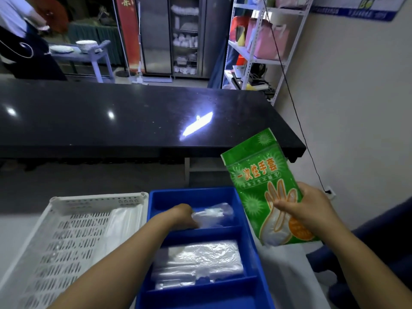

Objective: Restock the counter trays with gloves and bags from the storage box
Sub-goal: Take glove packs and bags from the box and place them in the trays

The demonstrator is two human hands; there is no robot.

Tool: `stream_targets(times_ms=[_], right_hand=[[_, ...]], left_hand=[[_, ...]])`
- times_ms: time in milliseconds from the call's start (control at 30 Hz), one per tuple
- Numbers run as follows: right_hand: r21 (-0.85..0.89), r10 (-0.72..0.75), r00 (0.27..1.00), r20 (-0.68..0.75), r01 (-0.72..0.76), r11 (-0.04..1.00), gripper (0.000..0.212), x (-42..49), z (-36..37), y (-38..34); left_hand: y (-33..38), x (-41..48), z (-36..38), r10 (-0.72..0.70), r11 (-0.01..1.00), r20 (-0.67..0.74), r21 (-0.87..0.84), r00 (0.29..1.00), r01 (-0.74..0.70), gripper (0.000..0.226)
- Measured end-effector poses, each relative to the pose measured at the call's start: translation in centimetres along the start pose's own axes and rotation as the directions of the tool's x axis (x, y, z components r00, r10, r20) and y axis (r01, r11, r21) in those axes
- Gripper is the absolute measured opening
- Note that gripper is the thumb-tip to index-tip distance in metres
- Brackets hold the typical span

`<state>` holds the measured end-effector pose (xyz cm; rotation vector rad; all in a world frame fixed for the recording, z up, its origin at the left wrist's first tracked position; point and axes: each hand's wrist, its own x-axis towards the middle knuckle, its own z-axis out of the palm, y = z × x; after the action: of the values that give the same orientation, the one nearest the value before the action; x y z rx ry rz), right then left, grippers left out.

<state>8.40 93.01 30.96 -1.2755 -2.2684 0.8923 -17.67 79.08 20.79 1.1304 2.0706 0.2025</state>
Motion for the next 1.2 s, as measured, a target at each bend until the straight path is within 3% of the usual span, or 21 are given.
stream_targets(times_ms=[100,267,367,467,567,667,767,867,1033,1200], right_hand=[[-0.091,-0.092,0.994,-0.063,0.086,0.992,0.025,0.3,0.7,-1.7],[-0.243,-0.332,0.926,-0.182,0.285,0.927,0.031,1.9,3.0,-5.5],[-0.32,-0.413,0.909,-0.064,0.373,0.871,0.035,3.1,4.8,-7.6],[-0.34,-0.404,0.906,0.125,0.422,0.84,0.034,3.8,6.8,-8.9],[-0.329,-0.432,0.859,0.275,0.506,0.797,0.034,4.3,8.3,-9.8],[-0.42,-0.444,0.78,0.441,0.617,0.665,0.034,4.9,9.8,-10.5],[-0.497,-0.354,0.724,0.592,0.674,0.547,0.03,6.0,11.2,-10.7],[-0.474,-0.27,0.683,0.679,0.688,0.549,0.03,7.3,12.8,-10.0],[-0.399,-0.233,0.664,0.71,0.653,0.644,0.028,8.3,15.0,-9.3],[-0.506,-0.33,0.745,0.58,0.646,0.571,0.049,8.1,16.7,-8.5]], left_hand=[[-0.3,-2.0,-1.1,0.122,0.975,-0.135,-0.168,0.983,-0.144,0.011],[-1.8,-6.9,-4.8,0.185,0.932,-0.468,-0.195,0.864,-0.305,0.014],[-4.1,-10.3,-6.5,0.094,0.945,-0.587,-0.202,0.804,-0.258,0.008],[-6.6,-13.6,-7.3,-0.018,0.964,-0.669,-0.208,0.743,-0.165,0.016],[-9.0,-16.0,-7.4,-0.109,0.952,-0.696,-0.28,0.709,-0.128,0.02],[-10.9,-17.7,-7.1,-0.168,0.94,-0.736,-0.32,0.656,-0.118,0.021],[-11.8,-18.6,-6.9,-0.179,0.941,-0.736,-0.323,0.652,-0.106,0.024],[-12.3,-19.0,-6.7,-0.177,0.944,-0.733,-0.315,0.656,-0.096,0.02],[-12.8,-19.0,-6.1,-0.2,0.926,-0.73,-0.359,0.654,-0.117,0.019],[-13.3,-18.6,-5.6,-0.2,0.929,-0.708,-0.357,0.677,-0.098,0.021]])
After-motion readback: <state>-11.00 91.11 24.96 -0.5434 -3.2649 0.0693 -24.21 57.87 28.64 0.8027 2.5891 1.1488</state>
